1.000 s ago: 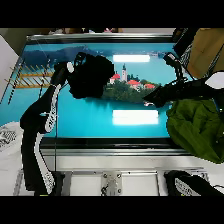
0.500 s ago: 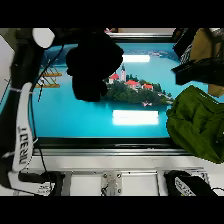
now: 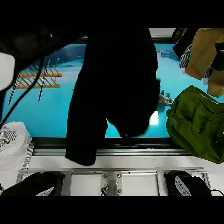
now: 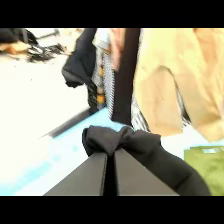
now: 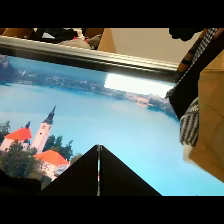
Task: Fold the clothes and pants, and hang the long-sleeved shirts on hangers.
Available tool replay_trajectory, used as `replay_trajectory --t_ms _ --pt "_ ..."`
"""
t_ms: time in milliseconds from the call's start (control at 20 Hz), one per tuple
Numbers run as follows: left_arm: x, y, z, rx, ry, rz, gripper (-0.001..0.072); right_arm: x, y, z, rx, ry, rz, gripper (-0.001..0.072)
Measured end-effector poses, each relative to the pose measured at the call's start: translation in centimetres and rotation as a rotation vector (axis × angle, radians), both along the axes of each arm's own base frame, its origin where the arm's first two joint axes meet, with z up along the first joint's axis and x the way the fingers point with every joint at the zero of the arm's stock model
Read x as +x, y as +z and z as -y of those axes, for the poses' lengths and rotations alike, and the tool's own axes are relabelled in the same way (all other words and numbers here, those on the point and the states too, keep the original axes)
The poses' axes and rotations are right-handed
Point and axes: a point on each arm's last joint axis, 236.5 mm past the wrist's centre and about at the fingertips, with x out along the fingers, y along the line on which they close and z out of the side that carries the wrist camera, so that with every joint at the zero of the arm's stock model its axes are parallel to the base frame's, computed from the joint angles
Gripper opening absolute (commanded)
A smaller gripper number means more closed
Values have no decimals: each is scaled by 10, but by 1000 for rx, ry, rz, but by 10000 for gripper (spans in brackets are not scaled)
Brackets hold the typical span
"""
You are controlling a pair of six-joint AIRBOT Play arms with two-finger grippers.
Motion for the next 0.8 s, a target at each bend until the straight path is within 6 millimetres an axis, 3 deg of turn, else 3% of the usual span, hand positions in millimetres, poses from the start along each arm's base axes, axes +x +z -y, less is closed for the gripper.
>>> replay_trajectory --t_ms 100,250,300,350,400,450,550,650,800 --pt "8 -31 2 36 7 -50 11 -1 -1 1 11 -6 -9 14" --pt "44 -91 -5 78 70 -174 14 3 -14 1 19 -3 -57 25" --pt "59 -114 -10 89 99 -226 302 5 -21 0 20 0 -82 27" --pt "74 -135 -17 94 130 -276 669 7 -29 0 26 3 -109 125" --pt "90 -157 -25 97 165 -328 720 10 -39 -1 30 7 -144 363" --pt "102 -178 -34 94 200 -392 720 13 -49 -1 34 11 -178 662" --pt "123 -216 -63 87 281 -518 720 19 -73 -2 40 22 -261 683" --pt "134 -250 -105 95 374 -657 720 24 -97 -3 49 31 -338 683" --pt "125 -297 -179 114 513 -854 720 23 -142 -5 63 39 -462 683"
